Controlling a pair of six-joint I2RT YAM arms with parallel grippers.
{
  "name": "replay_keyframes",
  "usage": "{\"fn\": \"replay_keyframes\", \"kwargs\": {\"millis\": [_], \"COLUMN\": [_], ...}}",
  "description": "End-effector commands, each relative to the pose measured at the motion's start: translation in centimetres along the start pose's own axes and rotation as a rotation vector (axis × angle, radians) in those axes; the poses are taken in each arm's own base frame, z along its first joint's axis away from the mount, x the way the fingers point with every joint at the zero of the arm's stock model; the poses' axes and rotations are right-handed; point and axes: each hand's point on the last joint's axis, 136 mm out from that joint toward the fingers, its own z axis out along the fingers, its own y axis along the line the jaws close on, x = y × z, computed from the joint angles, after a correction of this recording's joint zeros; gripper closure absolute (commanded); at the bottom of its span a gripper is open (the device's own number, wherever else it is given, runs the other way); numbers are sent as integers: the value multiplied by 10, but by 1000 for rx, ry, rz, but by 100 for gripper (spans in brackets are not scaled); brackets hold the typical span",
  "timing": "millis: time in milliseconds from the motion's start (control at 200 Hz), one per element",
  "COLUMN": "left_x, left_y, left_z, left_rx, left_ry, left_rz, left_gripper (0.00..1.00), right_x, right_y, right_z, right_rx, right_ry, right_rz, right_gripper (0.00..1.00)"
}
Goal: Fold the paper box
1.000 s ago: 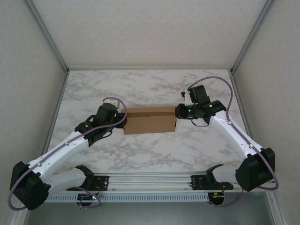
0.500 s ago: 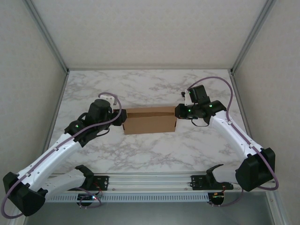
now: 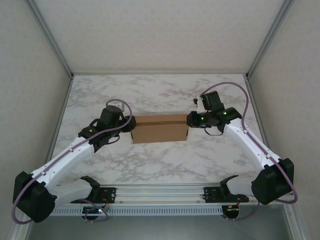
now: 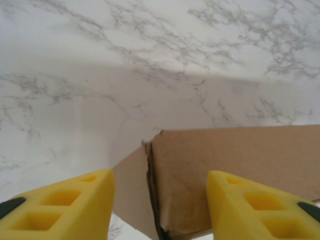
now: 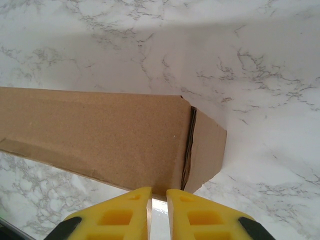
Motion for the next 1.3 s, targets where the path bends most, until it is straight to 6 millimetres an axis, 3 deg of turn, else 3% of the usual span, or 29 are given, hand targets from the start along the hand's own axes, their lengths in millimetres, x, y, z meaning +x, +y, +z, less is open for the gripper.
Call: {"fn": "replay_keyframes", "kwargs": {"millis": [0,135,295,526,976,1297], "left_x": [17,37,52,55,53,64], "left_y": [13,26,34,37,36,45], "left_z": [10,11,11,10,13,16], "left_rx": [-14,-12,-9,-11,-13,-40], "left_ry": [15,14,24,20,24,36], "left_rz": [-57,-121,-160,-170,-166,-205], "left_gripper": [51,54,57,58,59,64], "right_x": [19,19,7,-13,-23,19], "right_y": [-14,-11,0,3,-1,-40], "right_z": [2,-5,-27,-38,-2,31], "right_rx": [49,40,13,-2,-18,104], "right_ry": [59,52,2,-37,27,139], "right_rz": [30,21,0,19,56,98], "right_gripper": [83,81,74,59,60,69]}}
